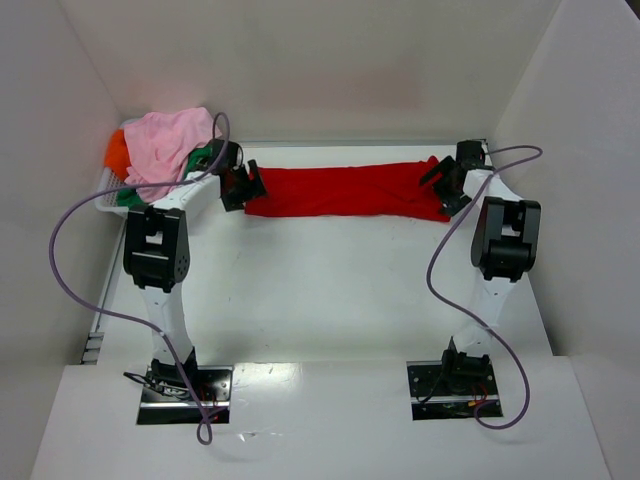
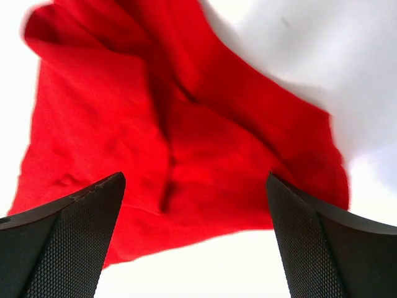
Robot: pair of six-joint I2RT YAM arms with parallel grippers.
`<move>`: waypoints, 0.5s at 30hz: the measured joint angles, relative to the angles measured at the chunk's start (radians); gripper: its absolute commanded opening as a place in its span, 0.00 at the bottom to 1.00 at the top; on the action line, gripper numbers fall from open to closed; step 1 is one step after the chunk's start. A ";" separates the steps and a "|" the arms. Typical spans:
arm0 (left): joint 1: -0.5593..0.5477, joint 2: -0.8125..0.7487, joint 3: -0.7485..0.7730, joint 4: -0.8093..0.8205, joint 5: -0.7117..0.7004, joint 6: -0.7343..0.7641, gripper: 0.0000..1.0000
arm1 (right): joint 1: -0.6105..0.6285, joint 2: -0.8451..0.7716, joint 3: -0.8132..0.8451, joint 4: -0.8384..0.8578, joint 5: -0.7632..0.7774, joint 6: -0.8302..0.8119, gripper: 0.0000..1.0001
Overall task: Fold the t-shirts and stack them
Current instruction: Fold the other side of the tshirt into a rectangle
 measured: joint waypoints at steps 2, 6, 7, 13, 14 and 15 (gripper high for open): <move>0.000 0.000 -0.018 -0.002 -0.002 0.000 0.84 | 0.000 -0.015 -0.036 0.001 0.007 0.000 0.99; 0.000 0.002 -0.026 0.000 -0.020 0.003 0.83 | 0.000 -0.035 -0.082 0.009 0.015 0.000 0.99; 0.000 0.002 -0.026 0.003 -0.023 0.005 0.83 | 0.000 -0.040 -0.088 0.010 0.016 0.000 0.99; -0.003 0.021 0.011 0.000 -0.060 0.085 0.88 | 0.000 -0.076 -0.123 0.034 0.017 0.001 0.99; -0.005 0.031 0.031 -0.002 -0.071 0.109 0.88 | 0.000 -0.082 -0.128 0.035 0.018 0.001 0.99; -0.006 0.040 0.054 -0.008 -0.081 0.119 0.88 | 0.000 -0.087 -0.132 0.036 0.018 0.001 0.99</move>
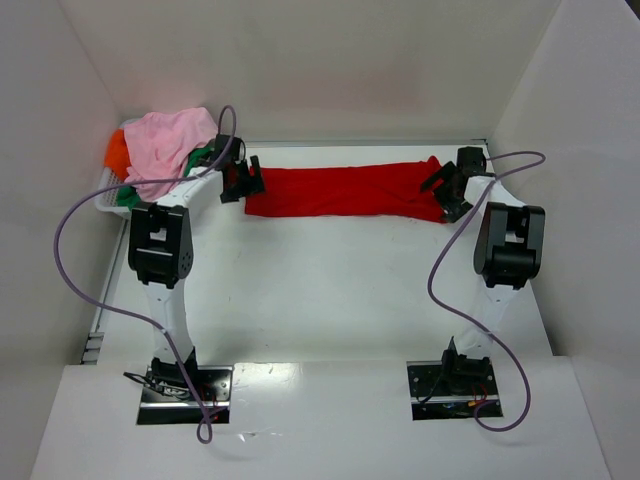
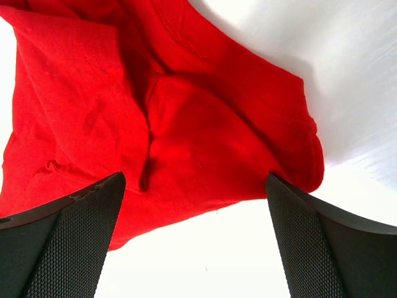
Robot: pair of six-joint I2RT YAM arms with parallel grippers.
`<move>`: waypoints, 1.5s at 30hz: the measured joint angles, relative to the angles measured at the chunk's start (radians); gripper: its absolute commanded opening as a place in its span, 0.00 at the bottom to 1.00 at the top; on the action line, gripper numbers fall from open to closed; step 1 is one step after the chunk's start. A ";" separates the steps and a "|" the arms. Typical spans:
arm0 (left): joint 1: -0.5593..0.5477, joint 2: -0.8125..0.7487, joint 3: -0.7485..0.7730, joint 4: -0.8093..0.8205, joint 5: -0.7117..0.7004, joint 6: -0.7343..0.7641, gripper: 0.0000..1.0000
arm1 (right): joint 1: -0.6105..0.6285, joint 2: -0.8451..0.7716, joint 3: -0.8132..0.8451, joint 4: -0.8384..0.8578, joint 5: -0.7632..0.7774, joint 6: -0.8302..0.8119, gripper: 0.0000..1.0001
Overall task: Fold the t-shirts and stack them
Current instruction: Fold the other side of the tshirt into a rectangle, then rotate the tshirt 90 degrees
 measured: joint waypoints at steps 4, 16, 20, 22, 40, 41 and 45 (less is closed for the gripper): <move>-0.002 0.039 0.075 -0.007 -0.030 0.044 0.86 | 0.000 -0.005 -0.007 0.002 0.000 0.003 0.99; -0.003 0.043 0.001 -0.033 0.000 0.034 0.48 | -0.003 -0.005 -0.014 -0.008 0.064 0.006 0.79; -0.003 0.044 -0.011 -0.035 0.015 0.030 0.37 | -0.010 -0.005 -0.014 -0.012 0.087 0.005 0.56; -0.003 0.045 -0.015 -0.033 0.023 0.028 0.32 | -0.014 -0.005 -0.014 -0.016 0.095 0.006 0.46; -0.002 0.067 -0.021 -0.050 0.035 0.008 0.00 | -0.019 0.013 -0.010 -0.085 0.124 -0.002 0.19; -0.002 0.067 -0.025 -0.051 0.035 0.008 0.00 | -0.019 0.017 -0.010 -0.088 0.126 -0.003 0.19; -0.002 0.048 -0.050 -0.068 0.034 0.007 0.00 | -0.022 0.022 -0.008 -0.093 0.134 -0.008 0.19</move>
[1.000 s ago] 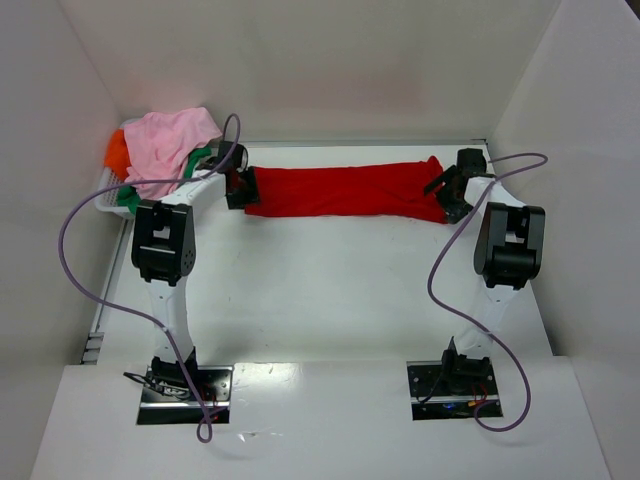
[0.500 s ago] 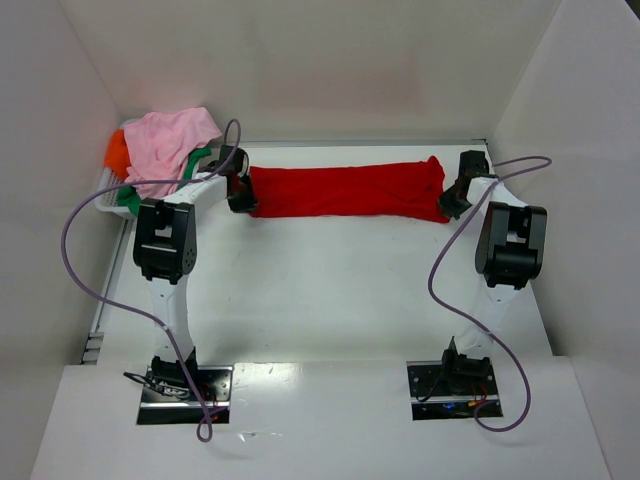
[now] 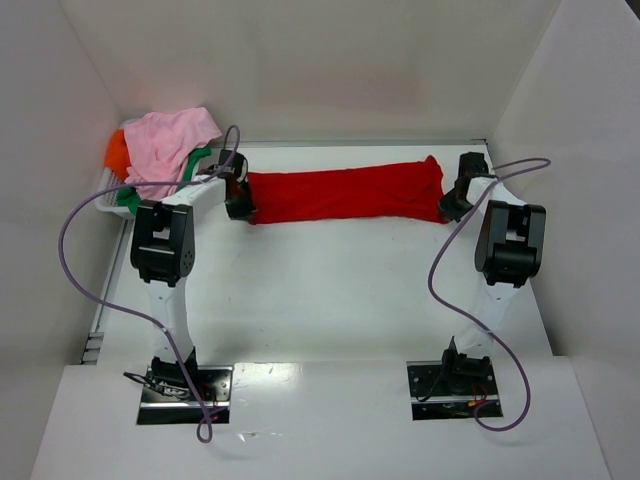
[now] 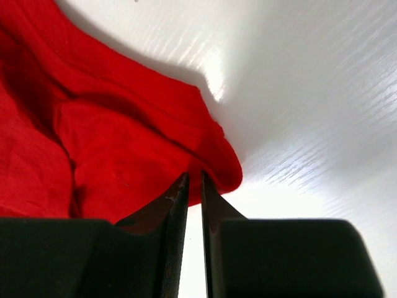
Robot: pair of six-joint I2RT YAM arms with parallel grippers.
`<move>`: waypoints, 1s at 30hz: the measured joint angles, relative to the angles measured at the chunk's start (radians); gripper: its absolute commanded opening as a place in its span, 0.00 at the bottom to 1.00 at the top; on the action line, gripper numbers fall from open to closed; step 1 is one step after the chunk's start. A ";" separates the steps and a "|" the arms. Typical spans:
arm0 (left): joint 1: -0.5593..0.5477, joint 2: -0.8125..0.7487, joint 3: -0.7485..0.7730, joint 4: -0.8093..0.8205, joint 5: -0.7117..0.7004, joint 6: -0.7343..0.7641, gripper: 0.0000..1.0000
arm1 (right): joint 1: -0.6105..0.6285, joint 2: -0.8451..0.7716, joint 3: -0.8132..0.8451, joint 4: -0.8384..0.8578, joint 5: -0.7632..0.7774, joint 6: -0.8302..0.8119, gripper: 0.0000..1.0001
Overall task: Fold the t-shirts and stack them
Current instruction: Rotate the tshirt 90 degrees
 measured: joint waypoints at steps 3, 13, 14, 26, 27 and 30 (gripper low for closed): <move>0.000 -0.027 -0.030 -0.040 0.000 -0.003 0.00 | -0.004 0.000 0.012 -0.005 0.005 -0.007 0.21; -0.034 -0.171 -0.156 -0.160 0.013 -0.076 0.00 | -0.026 0.000 0.090 -0.003 0.016 -0.035 0.35; -0.050 -0.183 -0.168 -0.167 0.014 -0.080 0.00 | -0.027 0.000 0.091 -0.001 0.011 -0.039 0.35; -0.290 -0.368 -0.431 -0.295 0.071 -0.157 0.00 | -0.026 -0.009 0.052 0.013 -0.040 -0.068 0.42; -0.296 -0.395 -0.458 -0.305 0.078 -0.164 0.00 | -0.026 -0.013 0.039 0.014 -0.041 -0.071 0.43; -0.319 -0.481 -0.520 -0.340 0.101 -0.188 0.00 | -0.024 -0.023 0.012 0.012 -0.043 -0.080 0.48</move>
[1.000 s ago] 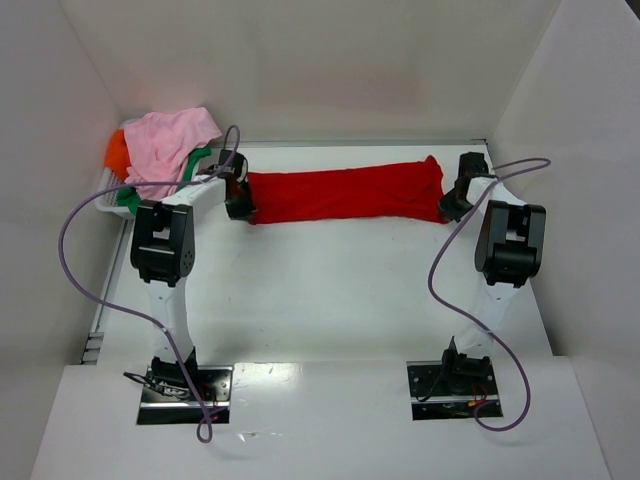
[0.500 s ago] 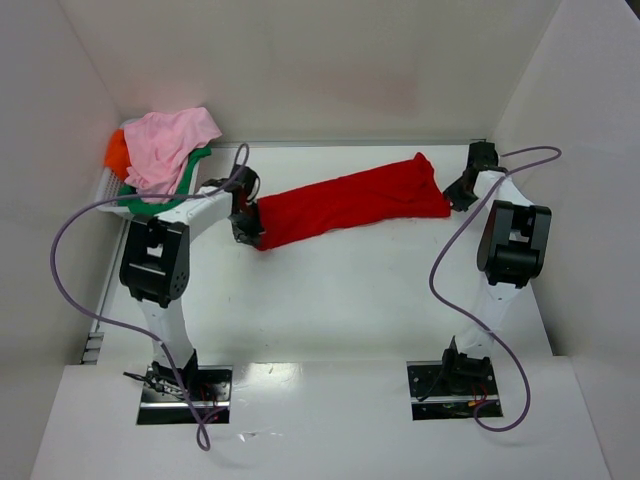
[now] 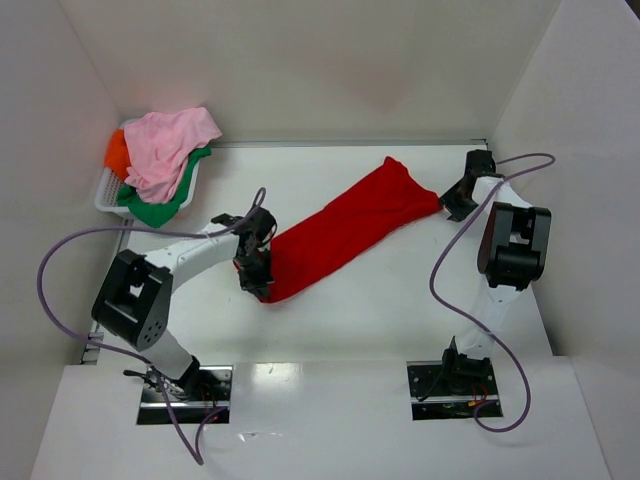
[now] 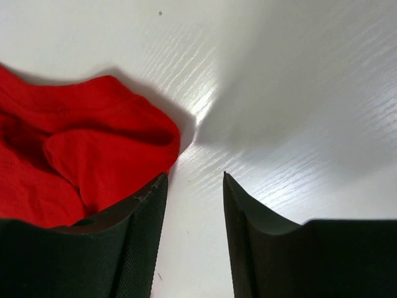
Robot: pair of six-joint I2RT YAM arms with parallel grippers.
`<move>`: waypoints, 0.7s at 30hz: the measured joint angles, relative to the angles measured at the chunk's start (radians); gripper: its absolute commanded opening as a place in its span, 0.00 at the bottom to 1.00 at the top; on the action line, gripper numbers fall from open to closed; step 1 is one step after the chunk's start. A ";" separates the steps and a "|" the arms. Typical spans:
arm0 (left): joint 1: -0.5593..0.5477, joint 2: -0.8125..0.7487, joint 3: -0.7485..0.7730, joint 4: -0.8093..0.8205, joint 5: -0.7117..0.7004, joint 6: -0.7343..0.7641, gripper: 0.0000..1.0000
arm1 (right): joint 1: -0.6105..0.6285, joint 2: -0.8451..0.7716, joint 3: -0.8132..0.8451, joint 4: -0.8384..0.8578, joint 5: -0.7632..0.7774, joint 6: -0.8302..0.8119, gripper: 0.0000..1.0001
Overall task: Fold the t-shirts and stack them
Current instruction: Rotate the tshirt 90 degrees
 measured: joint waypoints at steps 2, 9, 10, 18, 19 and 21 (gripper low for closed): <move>-0.038 -0.048 -0.019 -0.011 0.021 -0.014 0.00 | 0.002 -0.004 -0.006 0.001 -0.005 -0.007 0.49; -0.246 -0.089 -0.024 -0.006 0.099 -0.022 0.00 | 0.052 -0.017 -0.021 0.023 -0.019 -0.023 0.51; -0.266 -0.090 -0.028 -0.004 0.105 -0.024 0.00 | 0.063 -0.017 -0.021 0.024 -0.021 -0.025 0.51; -0.333 -0.091 -0.050 0.000 0.154 0.012 0.63 | 0.134 -0.014 -0.021 0.048 -0.039 -0.031 0.51; -0.335 -0.092 -0.049 -0.002 0.163 0.019 0.69 | 0.139 -0.012 -0.021 0.051 -0.039 -0.031 0.51; -0.337 -0.097 -0.044 -0.013 0.172 0.025 0.80 | 0.144 -0.011 -0.021 0.051 -0.037 -0.031 0.52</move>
